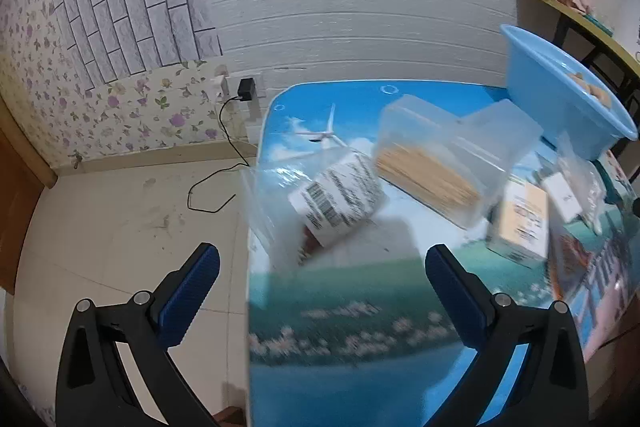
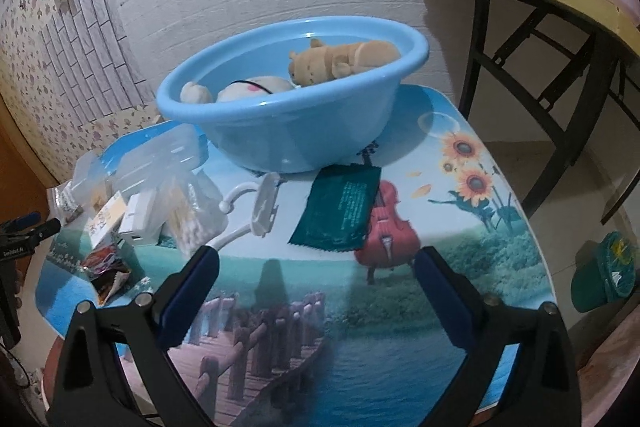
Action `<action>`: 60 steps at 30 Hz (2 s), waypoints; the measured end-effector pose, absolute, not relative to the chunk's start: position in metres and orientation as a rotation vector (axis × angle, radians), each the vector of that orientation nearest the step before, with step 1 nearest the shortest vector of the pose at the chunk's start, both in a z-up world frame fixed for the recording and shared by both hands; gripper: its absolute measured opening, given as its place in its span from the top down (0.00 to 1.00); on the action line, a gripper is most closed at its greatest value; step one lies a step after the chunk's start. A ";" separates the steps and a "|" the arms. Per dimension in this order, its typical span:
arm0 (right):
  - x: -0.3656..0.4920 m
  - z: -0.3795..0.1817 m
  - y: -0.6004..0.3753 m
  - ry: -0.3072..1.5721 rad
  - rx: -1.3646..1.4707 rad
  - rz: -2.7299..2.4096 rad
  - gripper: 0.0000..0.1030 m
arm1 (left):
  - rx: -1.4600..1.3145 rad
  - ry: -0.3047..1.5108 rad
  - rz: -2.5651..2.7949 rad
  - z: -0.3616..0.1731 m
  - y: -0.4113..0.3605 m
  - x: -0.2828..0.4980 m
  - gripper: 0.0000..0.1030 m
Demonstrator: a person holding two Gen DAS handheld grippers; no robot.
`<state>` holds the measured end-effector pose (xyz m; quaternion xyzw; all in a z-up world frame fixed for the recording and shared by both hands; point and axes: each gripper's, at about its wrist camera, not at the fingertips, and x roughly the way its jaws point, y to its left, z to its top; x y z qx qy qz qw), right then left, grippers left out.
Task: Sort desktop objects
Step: 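Grasp the barcode-labelled clear bag with the left tool while the right tool grasps the green packet, then lift the clear bag with the left tool while the right tool lifts the green packet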
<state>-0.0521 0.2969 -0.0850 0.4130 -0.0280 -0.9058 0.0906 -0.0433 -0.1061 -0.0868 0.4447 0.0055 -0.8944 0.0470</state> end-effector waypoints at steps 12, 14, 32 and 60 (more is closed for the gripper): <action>-0.102 -0.106 0.294 -0.033 1.376 -2.721 0.16 | 1.389 0.028 -2.745 -0.108 -0.116 -0.087 0.00; -0.106 -0.110 0.291 -0.015 1.393 -2.723 0.16 | 1.414 -0.009 -2.745 -0.114 -0.112 -0.093 0.00; -0.096 -0.111 0.287 0.036 1.326 -2.669 0.56 | 1.419 -0.137 -2.855 -0.101 -0.063 -0.061 0.57; -0.043 -0.097 0.304 -0.022 1.229 -2.584 0.57 | 1.541 -0.013 -2.815 -0.092 -0.026 -0.024 0.57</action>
